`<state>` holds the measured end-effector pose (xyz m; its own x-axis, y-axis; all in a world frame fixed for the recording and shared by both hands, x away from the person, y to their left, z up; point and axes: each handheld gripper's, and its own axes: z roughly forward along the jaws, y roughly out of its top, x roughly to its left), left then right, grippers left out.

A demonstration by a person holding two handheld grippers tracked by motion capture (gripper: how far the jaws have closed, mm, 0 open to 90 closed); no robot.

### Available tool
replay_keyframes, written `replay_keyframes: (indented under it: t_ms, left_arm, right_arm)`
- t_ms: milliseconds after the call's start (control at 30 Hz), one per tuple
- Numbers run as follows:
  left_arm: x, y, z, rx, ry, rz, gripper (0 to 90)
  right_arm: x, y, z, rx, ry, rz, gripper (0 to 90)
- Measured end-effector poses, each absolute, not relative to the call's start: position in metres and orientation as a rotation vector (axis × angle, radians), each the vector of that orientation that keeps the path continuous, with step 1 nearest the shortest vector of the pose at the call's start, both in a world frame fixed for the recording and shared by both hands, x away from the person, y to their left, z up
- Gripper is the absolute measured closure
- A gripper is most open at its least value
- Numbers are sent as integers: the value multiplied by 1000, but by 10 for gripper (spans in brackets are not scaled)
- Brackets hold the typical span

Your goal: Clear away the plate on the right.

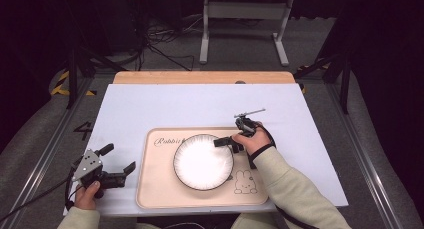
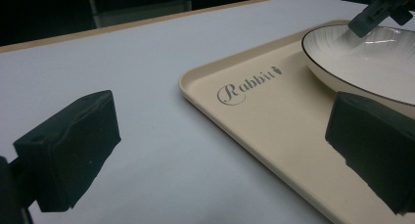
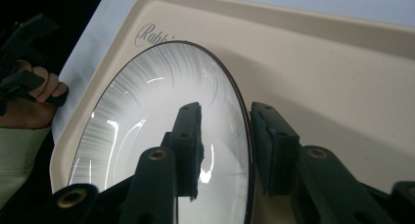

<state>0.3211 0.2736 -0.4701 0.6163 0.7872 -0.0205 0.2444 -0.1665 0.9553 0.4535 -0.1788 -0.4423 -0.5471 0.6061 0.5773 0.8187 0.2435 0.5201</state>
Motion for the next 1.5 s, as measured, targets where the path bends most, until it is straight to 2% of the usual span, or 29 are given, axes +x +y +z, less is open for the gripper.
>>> replay_keyframes:
  t_ms: [433, 767, 1033, 1200, 1367, 1500]
  left_arm:
    - [321, 274, -470, 1714, 851, 598, 2]
    - [322, 274, -470, 1715, 852, 596, 2]
    - [321, 274, -470, 1716, 848, 609, 2]
    - [320, 274, -470, 1725, 844, 615, 2]
    - [321, 274, -470, 1728, 837, 617, 2]
    - [321, 274, -470, 1718, 843, 612, 2]
  right_arm:
    - [452, -181, -442, -1320, -2267, -1211, 599]
    - [445, -183, -422, -1258, -2402, -1368, 440]
    - [435, -186, -407, -1183, -2526, -1479, 361]
    - [432, -192, -401, -1148, -2564, -1531, 342]
    - [430, -199, -395, -1079, -2623, -1587, 215]
    - [428, -205, -392, -1009, -2674, -1623, 151]
